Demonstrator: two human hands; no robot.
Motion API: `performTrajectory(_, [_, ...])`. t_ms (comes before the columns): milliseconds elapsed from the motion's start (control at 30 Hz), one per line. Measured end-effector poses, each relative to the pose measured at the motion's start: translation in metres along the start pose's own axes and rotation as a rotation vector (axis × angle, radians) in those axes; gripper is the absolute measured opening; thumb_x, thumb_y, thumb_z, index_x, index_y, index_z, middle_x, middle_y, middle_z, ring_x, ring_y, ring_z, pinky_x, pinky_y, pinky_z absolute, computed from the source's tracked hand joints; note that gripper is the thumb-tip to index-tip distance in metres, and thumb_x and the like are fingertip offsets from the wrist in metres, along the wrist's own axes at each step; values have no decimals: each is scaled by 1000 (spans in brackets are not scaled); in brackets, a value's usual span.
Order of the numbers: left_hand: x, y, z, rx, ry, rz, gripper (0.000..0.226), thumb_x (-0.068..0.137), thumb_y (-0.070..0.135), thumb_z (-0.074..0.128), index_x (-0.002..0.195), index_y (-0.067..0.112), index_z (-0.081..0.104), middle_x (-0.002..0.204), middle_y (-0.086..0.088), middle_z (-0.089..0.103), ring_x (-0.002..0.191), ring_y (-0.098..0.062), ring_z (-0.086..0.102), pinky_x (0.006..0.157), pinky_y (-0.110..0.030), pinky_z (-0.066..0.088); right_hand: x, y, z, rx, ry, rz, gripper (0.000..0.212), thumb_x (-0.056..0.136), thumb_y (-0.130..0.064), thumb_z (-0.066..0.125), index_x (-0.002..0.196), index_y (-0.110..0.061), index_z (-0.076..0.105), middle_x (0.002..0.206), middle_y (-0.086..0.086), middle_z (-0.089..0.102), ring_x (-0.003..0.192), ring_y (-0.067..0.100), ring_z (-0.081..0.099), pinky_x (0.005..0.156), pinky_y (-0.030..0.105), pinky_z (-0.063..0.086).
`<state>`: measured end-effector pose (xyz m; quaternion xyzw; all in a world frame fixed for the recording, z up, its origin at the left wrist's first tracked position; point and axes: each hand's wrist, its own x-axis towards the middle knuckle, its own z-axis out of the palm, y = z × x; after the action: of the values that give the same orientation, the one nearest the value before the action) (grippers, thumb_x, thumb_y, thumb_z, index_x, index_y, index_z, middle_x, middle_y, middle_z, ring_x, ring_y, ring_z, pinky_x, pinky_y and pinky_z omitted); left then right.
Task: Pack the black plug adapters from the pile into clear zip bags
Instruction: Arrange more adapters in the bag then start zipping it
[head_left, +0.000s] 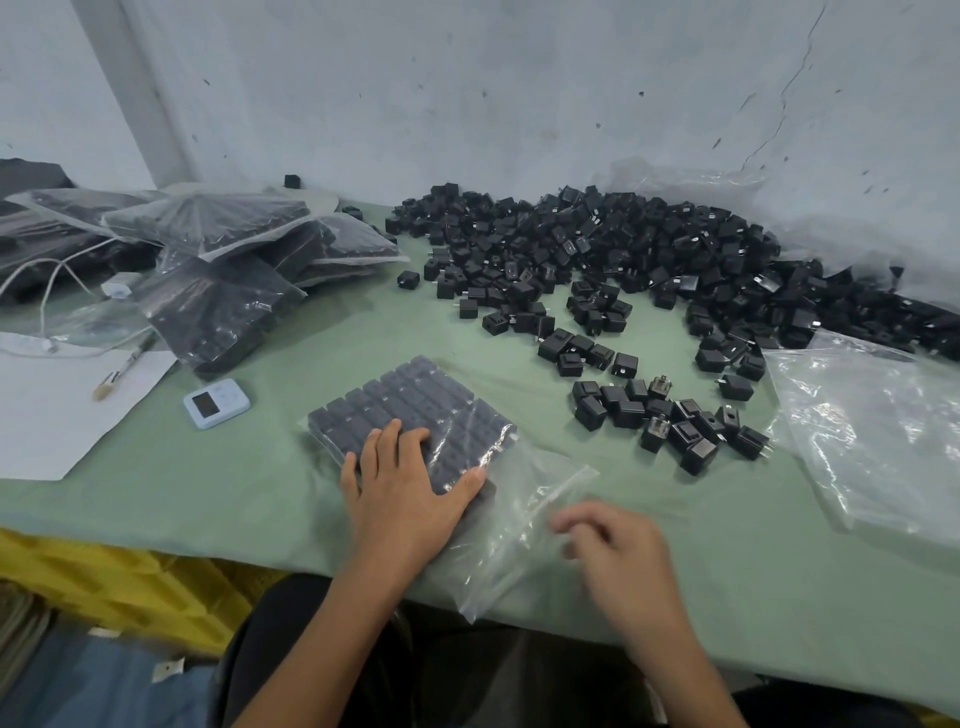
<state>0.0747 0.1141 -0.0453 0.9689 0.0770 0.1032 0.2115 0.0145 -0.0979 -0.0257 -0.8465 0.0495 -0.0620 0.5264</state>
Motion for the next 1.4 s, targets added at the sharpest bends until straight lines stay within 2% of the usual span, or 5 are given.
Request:
performTrajectory(367, [-1, 2, -2, -6, -11, -3, 90, 73, 91, 28, 144, 36, 31, 163, 5, 15, 151, -15, 3, 122, -44, -6, 140, 2, -7, -765, 40, -27, 39, 95, -31, 62, 130, -22, 50, 126, 7, 59, 106, 33, 61, 88, 46, 52])
performTrajectory(600, [-1, 0, -2, -5, -8, 0, 88, 77, 89, 33, 145, 34, 33, 163, 4, 16, 152, -16, 4, 123, -45, -5, 87, -8, -54, -152, 140, -9, 36, 87, -21, 71, 117, -33, 55, 90, -13, 68, 80, 10, 63, 71, 31, 49])
performTrajectory(800, [0, 1, -1, 2, -11, 0, 88, 76, 89, 32, 146, 34, 31, 163, 4, 15, 152, -16, 3, 122, -45, -5, -22, -2, -71, 169, -308, 115, 41, 80, 11, 72, 104, -22, 76, 88, 4, 75, 52, 15, 54, 49, 24, 47])
performTrajectory(1167, [0, 0, -3, 9, -47, -1, 95, 73, 92, 26, 148, 34, 28, 165, 3, 12, 152, -17, 1, 122, -45, -6, 10, -25, 43, 639, 3, 328, 15, 89, -1, 63, 92, -8, 75, 92, 18, 74, 91, 33, 72, 75, 32, 61])
performTrajectory(1400, [2, -2, 1, 28, -21, 5, 94, 74, 91, 26, 148, 33, 30, 164, 4, 14, 152, -17, 3, 122, -45, -5, 19, -19, 60, 136, -10, 118, 39, 92, -10, 57, 115, -40, 67, 79, -8, 74, 72, 7, 70, 67, 24, 57])
